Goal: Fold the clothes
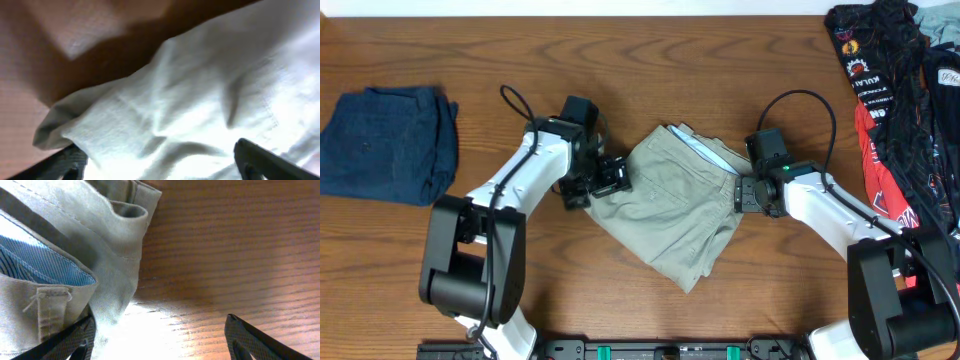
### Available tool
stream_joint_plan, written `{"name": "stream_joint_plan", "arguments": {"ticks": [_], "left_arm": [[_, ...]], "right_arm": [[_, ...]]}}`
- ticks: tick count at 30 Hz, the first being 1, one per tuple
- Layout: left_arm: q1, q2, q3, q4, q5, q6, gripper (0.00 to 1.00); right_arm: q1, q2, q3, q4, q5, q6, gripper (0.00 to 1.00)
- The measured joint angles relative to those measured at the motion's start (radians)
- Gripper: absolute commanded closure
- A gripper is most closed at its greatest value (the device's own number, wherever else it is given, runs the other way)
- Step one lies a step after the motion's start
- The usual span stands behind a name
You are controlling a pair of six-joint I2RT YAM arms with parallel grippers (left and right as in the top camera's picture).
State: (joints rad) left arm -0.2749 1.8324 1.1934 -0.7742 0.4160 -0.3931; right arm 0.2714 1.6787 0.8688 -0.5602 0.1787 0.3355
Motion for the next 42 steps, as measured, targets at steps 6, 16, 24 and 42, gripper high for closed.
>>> {"name": "stream_joint_plan", "arguments": {"ticks": [6,16,24,42], "left_arm": [[0.0,-0.004,-0.001,0.114,-0.035,0.062,0.01],[-0.001,-0.004,-0.001,0.211,-0.206,0.085,0.01],[-0.001,-0.004,-0.001,0.252,-0.23,0.085,0.01],[-0.037,0.026,-0.095,0.24,-0.154,0.057,0.42]], "right_arm": [[0.0,0.0,0.0,0.002,0.002,-0.003,0.19],[0.0,0.0,-0.001,0.029,-0.022,-0.007,0.25],[0.0,0.0,-0.001,0.077,-0.083,-0.007,0.29],[0.0,0.0,-0.006,0.432,-0.19,-0.069,0.34]]}}
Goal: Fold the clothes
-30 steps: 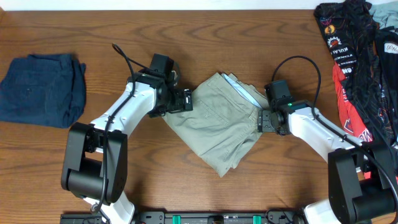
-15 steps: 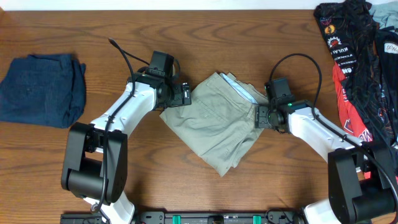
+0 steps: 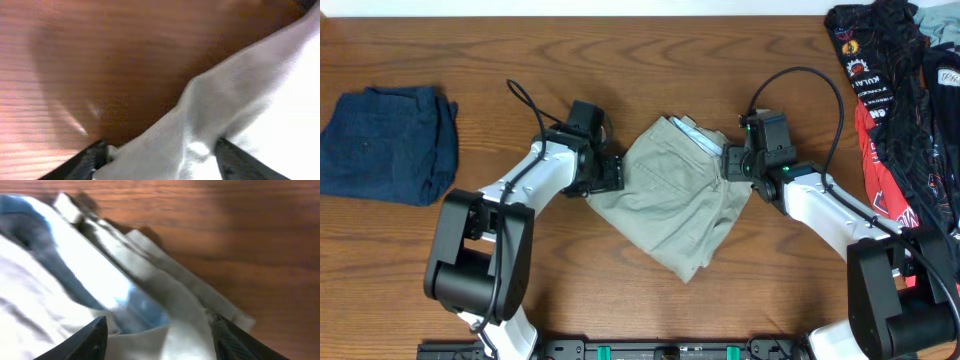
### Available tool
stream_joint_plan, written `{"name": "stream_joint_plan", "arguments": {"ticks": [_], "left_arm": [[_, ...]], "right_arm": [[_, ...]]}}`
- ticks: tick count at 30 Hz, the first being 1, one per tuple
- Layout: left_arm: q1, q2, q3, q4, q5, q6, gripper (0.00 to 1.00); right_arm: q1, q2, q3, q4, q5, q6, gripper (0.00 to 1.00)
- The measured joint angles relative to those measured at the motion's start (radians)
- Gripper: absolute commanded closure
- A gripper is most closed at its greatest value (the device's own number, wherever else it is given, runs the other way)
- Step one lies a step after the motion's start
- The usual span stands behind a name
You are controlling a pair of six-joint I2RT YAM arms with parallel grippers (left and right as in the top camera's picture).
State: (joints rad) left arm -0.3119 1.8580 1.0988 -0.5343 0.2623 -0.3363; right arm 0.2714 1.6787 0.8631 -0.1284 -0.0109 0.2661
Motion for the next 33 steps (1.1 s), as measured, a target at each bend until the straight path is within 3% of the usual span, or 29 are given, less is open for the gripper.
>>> {"name": "stream_joint_plan", "arguments": {"ticks": [3,4,12,15,21,24,25,26,28,33], "left_arm": [[-0.041,-0.005,-0.016,-0.008,0.036,-0.008,0.65],[-0.057,-0.005,-0.021,-0.016,0.047,-0.007,0.66],[-0.209,-0.006,-0.034,-0.222,0.126,-0.043,0.64],[-0.227,-0.005,-0.044,-0.272,0.151,-0.053,0.55],[-0.218,-0.027,-0.046,-0.294,0.165,-0.064,0.48],[-0.201,-0.081,-0.045,-0.289,0.156,-0.064,0.38],[-0.193,-0.108,-0.043,-0.277,0.145,-0.064,0.11],[-0.185,-0.129,-0.042,-0.262,0.138,-0.061,0.02],[-0.166,-0.179,-0.037,-0.21,0.105,-0.071,0.02],[-0.132,-0.231,-0.021,-0.026,0.045,-0.063,0.02]], "right_arm": [[0.0,0.0,0.0,0.002,-0.025,-0.016,0.32],[0.0,0.0,0.0,0.002,-0.028,-0.018,0.3],[-0.001,0.0,0.0,-0.028,0.044,-0.045,0.16],[-0.005,-0.006,0.0,-0.049,0.088,-0.048,0.15],[-0.042,-0.122,-0.001,-0.088,0.12,-0.056,0.16],[-0.044,-0.23,-0.001,-0.108,0.082,-0.092,0.22],[-0.045,-0.269,0.0,-0.124,0.051,-0.109,0.24],[-0.045,-0.296,0.0,-0.141,0.021,-0.125,0.27],[-0.045,-0.328,0.0,-0.179,-0.043,-0.154,0.35],[-0.045,-0.303,0.0,-0.292,-0.19,-0.195,0.71]]}}
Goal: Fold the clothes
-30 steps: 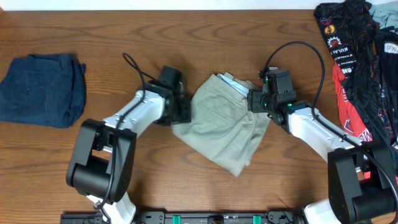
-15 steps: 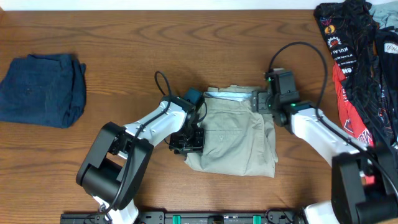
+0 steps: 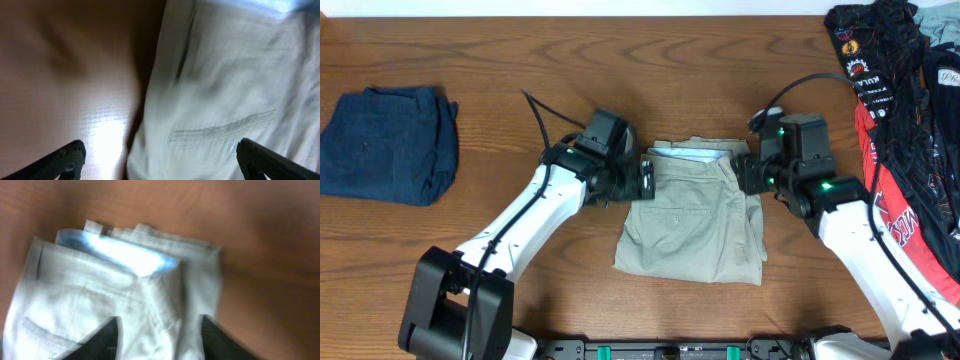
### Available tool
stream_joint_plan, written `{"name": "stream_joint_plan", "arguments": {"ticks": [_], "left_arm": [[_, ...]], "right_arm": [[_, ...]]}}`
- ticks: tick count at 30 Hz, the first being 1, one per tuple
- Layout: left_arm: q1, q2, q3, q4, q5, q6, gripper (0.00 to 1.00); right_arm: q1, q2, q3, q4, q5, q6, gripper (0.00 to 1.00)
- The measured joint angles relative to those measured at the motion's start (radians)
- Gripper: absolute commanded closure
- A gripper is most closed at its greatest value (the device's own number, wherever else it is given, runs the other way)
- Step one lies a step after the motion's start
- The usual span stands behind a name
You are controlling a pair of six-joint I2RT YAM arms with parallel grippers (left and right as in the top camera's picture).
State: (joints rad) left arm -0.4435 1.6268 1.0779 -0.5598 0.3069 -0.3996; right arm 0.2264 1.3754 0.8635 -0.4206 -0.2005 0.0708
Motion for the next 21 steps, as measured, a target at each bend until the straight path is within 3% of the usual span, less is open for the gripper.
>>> {"name": "stream_joint_plan", "arguments": {"ticks": [1,9,14,21], "left_arm": [[0.001,0.001,0.001,0.03,-0.004,0.007,0.02],[0.0,0.072,0.001,0.131,-0.022,0.031,0.02],[0.0,0.156,0.001,0.167,-0.013,0.034,0.02],[0.001,0.251,0.01,0.293,0.106,0.038,0.02]], "right_arm": [[0.0,0.022,0.0,-0.016,-0.031,0.002,0.76],[0.0,0.21,0.0,-0.005,-0.129,-0.051,0.8],[0.0,0.325,0.0,0.028,-0.011,-0.01,0.77],[0.005,0.346,0.018,0.044,0.114,0.096,0.75]]}}
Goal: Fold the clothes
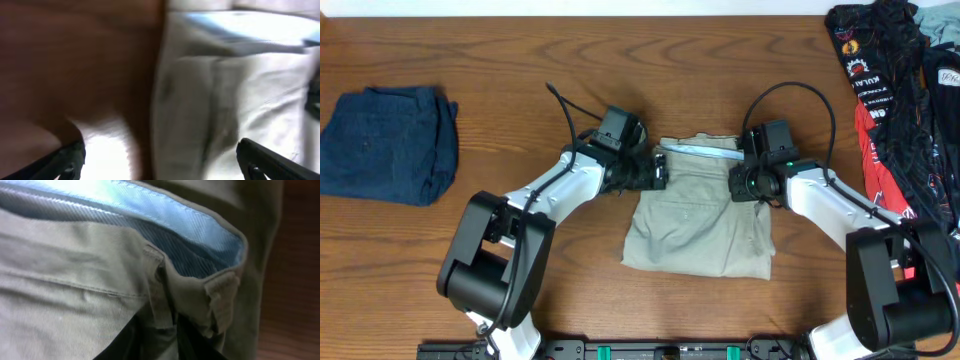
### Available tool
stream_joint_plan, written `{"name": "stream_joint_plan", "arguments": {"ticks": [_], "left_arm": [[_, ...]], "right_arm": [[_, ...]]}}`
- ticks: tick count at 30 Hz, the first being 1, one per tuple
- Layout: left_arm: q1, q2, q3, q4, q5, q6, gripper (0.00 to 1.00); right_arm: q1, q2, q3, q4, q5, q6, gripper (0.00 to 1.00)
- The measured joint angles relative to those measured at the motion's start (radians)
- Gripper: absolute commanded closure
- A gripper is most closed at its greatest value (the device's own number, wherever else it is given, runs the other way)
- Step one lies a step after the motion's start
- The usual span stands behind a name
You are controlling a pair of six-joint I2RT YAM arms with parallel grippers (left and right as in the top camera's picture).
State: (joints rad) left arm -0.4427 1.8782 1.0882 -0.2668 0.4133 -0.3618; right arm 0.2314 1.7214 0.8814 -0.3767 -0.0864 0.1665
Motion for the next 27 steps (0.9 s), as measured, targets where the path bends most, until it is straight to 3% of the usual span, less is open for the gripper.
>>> {"name": "stream_joint_plan", "arguments": {"ticks": [4,5,8,12,20,27], "left_arm": [[-0.001,0.039,0.023,0.051,0.091,0.002,0.02],[-0.002,0.048,0.029,0.059,0.111,0.002,0.11],[-0.01,0.082,0.043,0.068,0.167,0.0,0.53],[-0.019,0.121,0.042,0.071,0.211,-0.002,0.94],[-0.007,0.122,0.04,0.035,0.214,0.022,0.94],[0.096,0.003,0.008,-0.074,0.043,0.04,0.94]], "right_arm": [[0.0,0.002,0.001,0.004,0.026,0.015,0.76],[0.0,0.002,0.002,0.005,0.032,0.017,0.75],[0.0,0.003,0.002,0.005,0.04,0.021,0.75],[0.0,0.004,0.003,0.006,0.053,0.027,0.72],[0.0,0.003,0.007,-0.027,0.066,0.04,0.61],[-0.013,-0.091,0.014,-0.141,0.085,0.043,0.54]]}}
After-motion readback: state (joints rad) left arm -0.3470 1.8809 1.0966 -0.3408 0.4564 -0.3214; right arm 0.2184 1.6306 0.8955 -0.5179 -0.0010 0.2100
